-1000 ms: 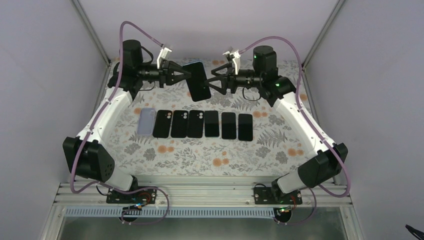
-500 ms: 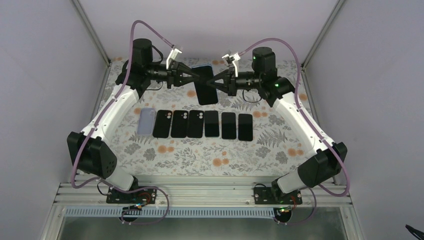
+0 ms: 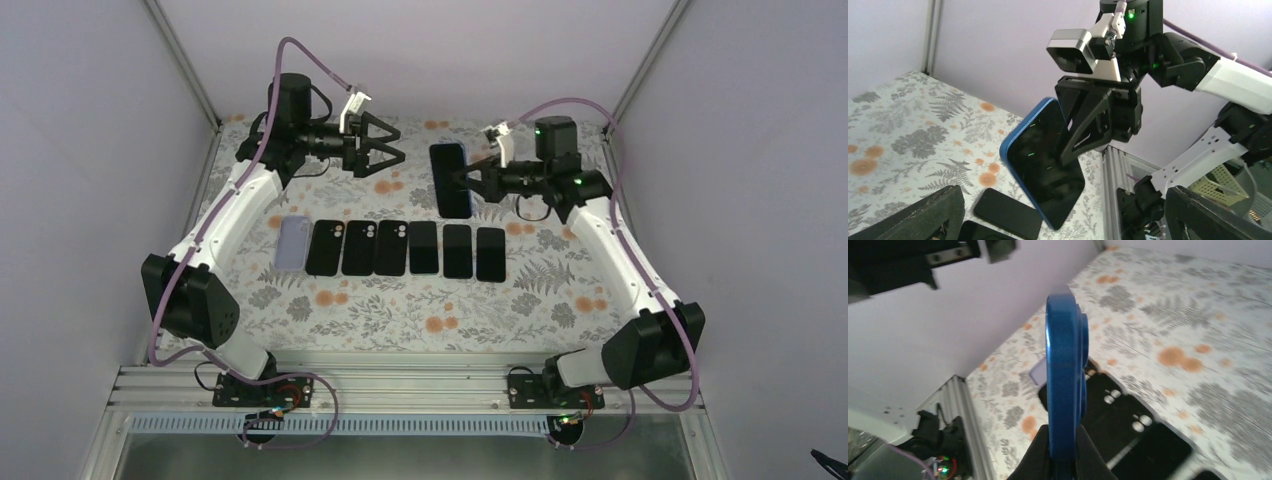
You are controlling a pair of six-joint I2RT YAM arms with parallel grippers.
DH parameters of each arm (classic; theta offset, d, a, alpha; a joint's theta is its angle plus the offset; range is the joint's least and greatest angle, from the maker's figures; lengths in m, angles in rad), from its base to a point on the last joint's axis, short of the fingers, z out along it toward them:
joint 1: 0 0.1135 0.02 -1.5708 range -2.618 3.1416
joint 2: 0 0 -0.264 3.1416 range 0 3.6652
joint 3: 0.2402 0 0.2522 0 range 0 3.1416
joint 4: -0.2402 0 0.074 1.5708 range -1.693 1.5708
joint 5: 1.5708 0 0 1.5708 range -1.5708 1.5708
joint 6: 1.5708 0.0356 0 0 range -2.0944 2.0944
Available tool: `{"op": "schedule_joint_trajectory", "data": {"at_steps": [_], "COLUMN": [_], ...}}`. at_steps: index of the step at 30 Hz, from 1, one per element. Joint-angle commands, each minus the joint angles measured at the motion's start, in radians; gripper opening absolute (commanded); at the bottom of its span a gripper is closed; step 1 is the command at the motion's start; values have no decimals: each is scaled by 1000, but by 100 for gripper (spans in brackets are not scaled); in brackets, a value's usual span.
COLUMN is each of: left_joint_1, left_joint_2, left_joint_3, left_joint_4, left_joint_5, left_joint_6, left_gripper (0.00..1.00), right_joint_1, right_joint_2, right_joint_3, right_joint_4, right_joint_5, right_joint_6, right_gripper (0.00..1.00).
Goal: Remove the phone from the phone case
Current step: Place the phone at the center of the board.
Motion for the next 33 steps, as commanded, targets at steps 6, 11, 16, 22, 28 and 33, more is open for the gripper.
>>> {"op": "schedule_joint_trajectory", "data": {"at_steps": [6, 11, 16, 22, 28, 33], "left_joint_1": [-3, -3, -2, -3, -2, -3], "left_joint_2": [2, 1, 9, 16, 20, 26], "left_joint_3": [25, 3, -1, -1, -14, -11], "left_joint_4": [-46, -34, -29, -27, -11, -8], "left_joint_5": [-57, -55, -57, -59, -59, -62], "left_joint_6": [53, 48, 41, 40, 27, 19], "left_gripper": [100, 100, 100, 100, 100, 100], "right_joint_1": [-220, -344, -469, -581, -657, -660], "right_joint_2": [3, 47, 98, 209, 358, 418], "right_joint_3": [-40, -72, -96, -160, -225, -240], "right_joint_4": [-224, -328, -397, -446, -438, -409], "right_joint_5": [83, 120, 127, 94, 45, 14], "right_joint_6": [-171, -251, -330, -417, -457, -446], "right_gripper": [4, 4, 4, 4, 4, 4]}}
